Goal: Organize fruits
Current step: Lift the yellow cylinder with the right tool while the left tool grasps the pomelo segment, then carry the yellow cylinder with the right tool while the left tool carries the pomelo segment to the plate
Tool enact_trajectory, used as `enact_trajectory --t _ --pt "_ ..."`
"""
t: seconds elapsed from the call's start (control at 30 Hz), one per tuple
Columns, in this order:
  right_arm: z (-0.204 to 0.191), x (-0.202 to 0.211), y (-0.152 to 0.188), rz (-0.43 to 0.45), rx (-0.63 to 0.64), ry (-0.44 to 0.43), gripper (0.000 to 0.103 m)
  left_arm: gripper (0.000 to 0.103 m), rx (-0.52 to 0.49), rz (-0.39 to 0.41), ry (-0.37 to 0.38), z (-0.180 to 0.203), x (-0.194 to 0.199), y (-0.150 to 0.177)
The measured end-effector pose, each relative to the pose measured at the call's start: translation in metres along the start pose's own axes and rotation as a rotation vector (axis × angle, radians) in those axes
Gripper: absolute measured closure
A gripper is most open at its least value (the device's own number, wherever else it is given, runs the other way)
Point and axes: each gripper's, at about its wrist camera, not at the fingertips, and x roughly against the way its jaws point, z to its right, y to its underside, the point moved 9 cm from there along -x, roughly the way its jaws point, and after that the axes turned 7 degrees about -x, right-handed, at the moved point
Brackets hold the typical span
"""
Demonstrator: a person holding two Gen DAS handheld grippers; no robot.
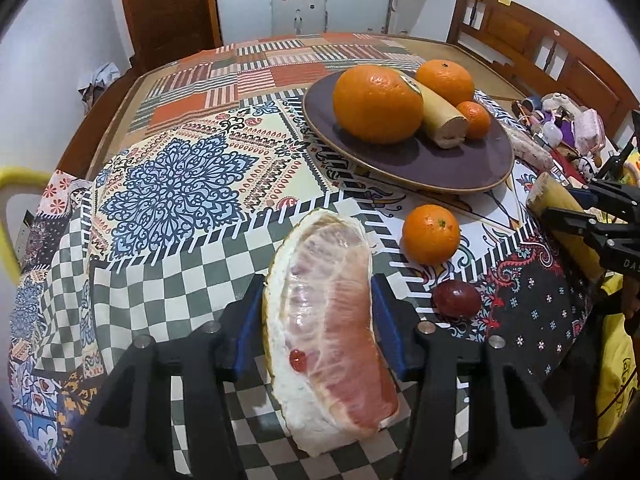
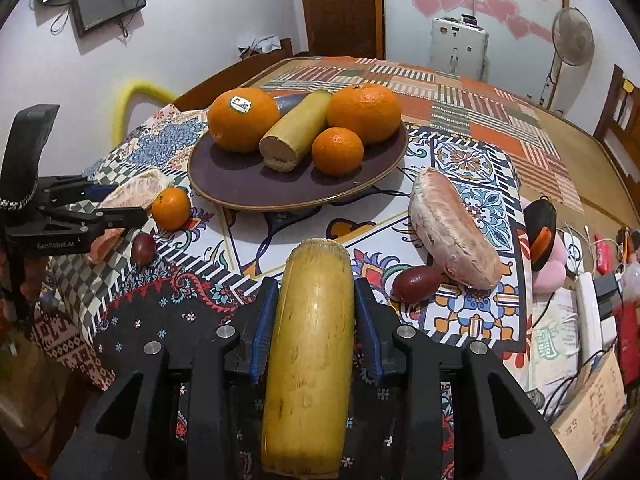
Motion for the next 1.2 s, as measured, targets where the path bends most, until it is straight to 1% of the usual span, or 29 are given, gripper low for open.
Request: enact_trajectory --t 0.2,0.27,0.37,0.5,0.63,0.73,0.9,1.07,1.2 --pt "-0.003 0.023 -0.012 0.085 0.002 0.009 0.069 0.053 0.025 0.057 -0.012 -0.005 0.018 -0.009" --pt "-0.003 0.033 -0.018 0.118 -0.005 0.013 0.069 0.053 0.034 0.099 -0.029 -0.006 0.03 -0.017" --pt "0.0 0.045 -0.03 0.162 -0.026 0.002 0.069 0.053 0.045 0.17 -0.033 -0.004 0.052 -0.031" --pt "0.001 0.055 -0.045 0.207 -0.032 0.006 0.069 0.053 0.036 0.252 -0.048 0.003 0.075 -0.051" --pt "-0.002 0.057 -0.058 0.236 -0.03 0.002 0.069 0.053 0.032 0.298 -0.031 0.01 0.084 -0.07" --pt "-0.004 0.058 -0.065 0.251 -0.025 -0.007 0.069 0.053 0.034 0.314 -0.024 0.014 0.084 -0.082" --pt "-0.009 0.055 -0.078 0.264 -0.01 -0.014 0.069 0.053 0.033 0.324 -0.017 0.023 0.071 -0.098" --pt "-0.013 0.042 -0.087 0.245 -0.01 -0.035 0.069 0.053 0.037 0.319 -0.007 0.028 0.056 -0.109" --pt "-0.017 0.032 -0.092 0.229 -0.008 -0.049 0.069 0.053 0.034 0.313 -0.013 0.03 0.041 -0.118"
